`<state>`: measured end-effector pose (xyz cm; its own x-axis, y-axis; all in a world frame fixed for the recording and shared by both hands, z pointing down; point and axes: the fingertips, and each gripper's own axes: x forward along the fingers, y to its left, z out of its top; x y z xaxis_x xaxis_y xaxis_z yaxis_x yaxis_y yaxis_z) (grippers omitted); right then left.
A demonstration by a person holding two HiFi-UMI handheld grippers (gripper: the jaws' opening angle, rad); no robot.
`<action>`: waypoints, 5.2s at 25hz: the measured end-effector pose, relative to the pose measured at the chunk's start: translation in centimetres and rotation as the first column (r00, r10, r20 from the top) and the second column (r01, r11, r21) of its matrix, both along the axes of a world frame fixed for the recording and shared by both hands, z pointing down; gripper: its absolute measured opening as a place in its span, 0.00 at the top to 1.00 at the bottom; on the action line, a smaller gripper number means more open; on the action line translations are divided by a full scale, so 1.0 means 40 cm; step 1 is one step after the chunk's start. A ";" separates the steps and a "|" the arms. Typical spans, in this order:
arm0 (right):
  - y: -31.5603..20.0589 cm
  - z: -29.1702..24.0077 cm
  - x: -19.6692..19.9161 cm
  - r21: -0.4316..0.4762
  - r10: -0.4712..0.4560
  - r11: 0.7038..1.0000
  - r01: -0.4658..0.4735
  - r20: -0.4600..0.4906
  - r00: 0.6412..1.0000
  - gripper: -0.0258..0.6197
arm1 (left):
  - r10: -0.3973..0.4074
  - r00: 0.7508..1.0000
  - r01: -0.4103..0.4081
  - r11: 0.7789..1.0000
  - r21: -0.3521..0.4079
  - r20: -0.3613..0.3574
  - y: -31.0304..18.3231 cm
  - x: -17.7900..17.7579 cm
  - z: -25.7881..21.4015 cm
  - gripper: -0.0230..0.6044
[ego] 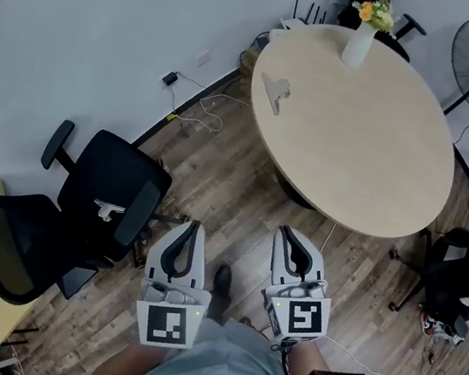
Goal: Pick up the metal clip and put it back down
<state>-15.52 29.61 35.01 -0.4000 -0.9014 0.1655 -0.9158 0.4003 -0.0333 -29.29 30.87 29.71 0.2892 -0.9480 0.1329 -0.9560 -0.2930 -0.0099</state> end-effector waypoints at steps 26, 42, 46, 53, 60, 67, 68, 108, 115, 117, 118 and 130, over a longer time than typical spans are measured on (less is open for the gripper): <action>-0.436 -0.022 0.152 0.030 0.122 0.992 -0.124 0.050 0.991 0.88 | 0.115 0.992 -0.116 0.993 0.005 0.056 -0.461 0.151 0.005 0.93; -0.913 -0.044 0.338 0.032 0.071 0.997 -0.075 0.101 0.992 0.88 | 0.088 0.991 -0.089 0.996 0.005 0.100 -0.911 0.352 -0.030 0.93; -0.971 -0.082 0.353 0.064 0.057 0.996 -0.064 0.106 0.993 0.88 | 0.070 0.992 -0.075 0.996 0.043 0.107 -0.951 0.363 -0.067 0.93; -1.061 -0.088 0.322 0.072 0.028 0.997 -0.035 0.096 0.995 0.88 | 0.030 0.995 -0.034 0.998 0.044 0.090 -1.030 0.324 -0.072 0.93; -1.172 0.005 0.269 -0.009 0.021 1.000 -0.020 0.080 0.997 0.88 | 0.044 0.997 -0.042 0.999 -0.035 0.062 -1.155 0.286 0.017 0.93; -1.309 0.113 0.215 -0.104 0.005 0.995 0.003 0.079 0.997 0.88 | 0.082 0.996 -0.077 0.989 -0.126 0.038 -1.315 0.262 0.110 0.93; -1.329 0.136 0.208 -0.124 0.002 0.992 0.009 0.085 0.996 0.88 | 0.083 0.996 -0.077 0.987 -0.143 0.037 -1.337 0.256 0.129 0.93; -1.450 0.379 0.091 -0.333 -0.076 0.935 0.123 0.150 0.986 0.88 | 0.107 0.994 -0.095 0.936 -0.338 0.018 -1.504 0.211 0.377 0.93; -1.405 0.145 0.164 -0.200 -0.029 0.978 0.050 0.103 0.994 0.88 | 0.149 0.989 -0.149 0.963 -0.222 -0.017 -1.452 0.264 0.202 0.93; -1.399 0.071 0.192 -0.148 -0.011 0.989 0.026 0.096 0.995 0.88 | 0.172 0.985 -0.172 0.967 -0.187 -0.012 -1.445 0.290 0.152 0.93; -1.399 0.036 0.205 -0.121 -0.002 0.993 0.013 0.086 0.996 0.88 | 0.185 0.983 -0.183 0.969 -0.167 -0.005 -1.446 0.302 0.128 0.93; -1.414 -0.149 0.302 -0.020 0.127 0.992 -0.127 -0.015 0.992 0.88 | 0.293 0.955 -0.294 0.955 -0.039 -0.036 -1.502 0.396 -0.018 0.93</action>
